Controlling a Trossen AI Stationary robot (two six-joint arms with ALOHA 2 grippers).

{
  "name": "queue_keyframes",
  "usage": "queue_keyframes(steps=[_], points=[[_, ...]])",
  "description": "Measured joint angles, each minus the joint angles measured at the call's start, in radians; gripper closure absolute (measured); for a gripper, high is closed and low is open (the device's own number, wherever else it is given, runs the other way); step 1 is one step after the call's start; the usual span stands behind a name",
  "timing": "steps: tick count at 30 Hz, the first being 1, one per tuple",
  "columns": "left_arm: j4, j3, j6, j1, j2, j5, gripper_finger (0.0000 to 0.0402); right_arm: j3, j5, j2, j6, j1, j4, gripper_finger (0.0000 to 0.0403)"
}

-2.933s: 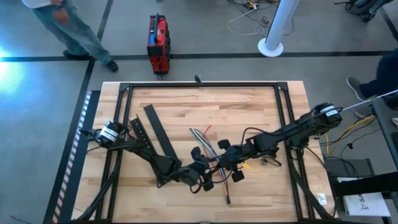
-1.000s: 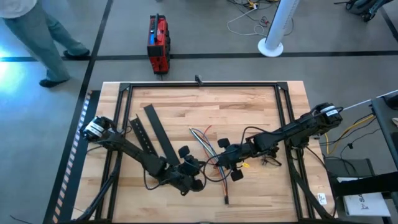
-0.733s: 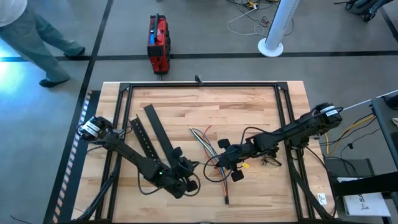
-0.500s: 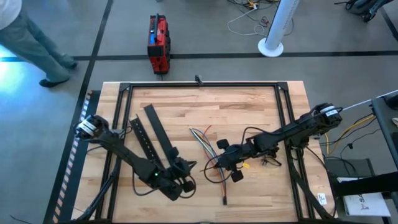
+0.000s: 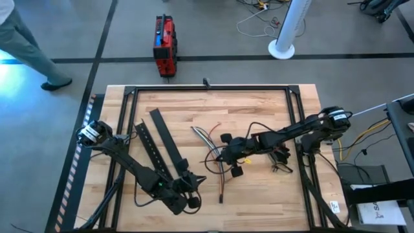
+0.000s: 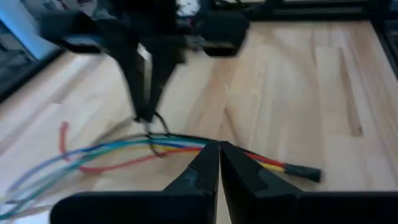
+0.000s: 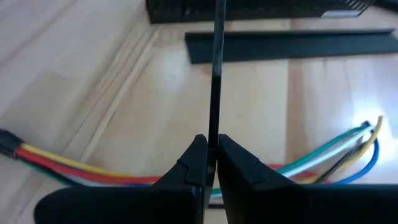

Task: Ziptie cables
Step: Wrap the cable wires with the black zip tie

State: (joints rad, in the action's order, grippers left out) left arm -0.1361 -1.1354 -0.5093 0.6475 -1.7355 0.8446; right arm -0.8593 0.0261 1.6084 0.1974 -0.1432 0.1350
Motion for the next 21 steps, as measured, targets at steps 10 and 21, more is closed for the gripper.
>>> queue_keyframes(steps=[10,21], points=[[0.314,0.108,-0.021,-0.065,-0.096,-0.057,0.0389,-0.001,-0.078,-0.01,-0.02,0.006,0.13,0.0394],[0.356,0.109,-0.243,-0.191,-0.253,-0.172,0.0223,-0.001,-0.164,-0.01,-0.042,0.006,0.124,0.0394]])
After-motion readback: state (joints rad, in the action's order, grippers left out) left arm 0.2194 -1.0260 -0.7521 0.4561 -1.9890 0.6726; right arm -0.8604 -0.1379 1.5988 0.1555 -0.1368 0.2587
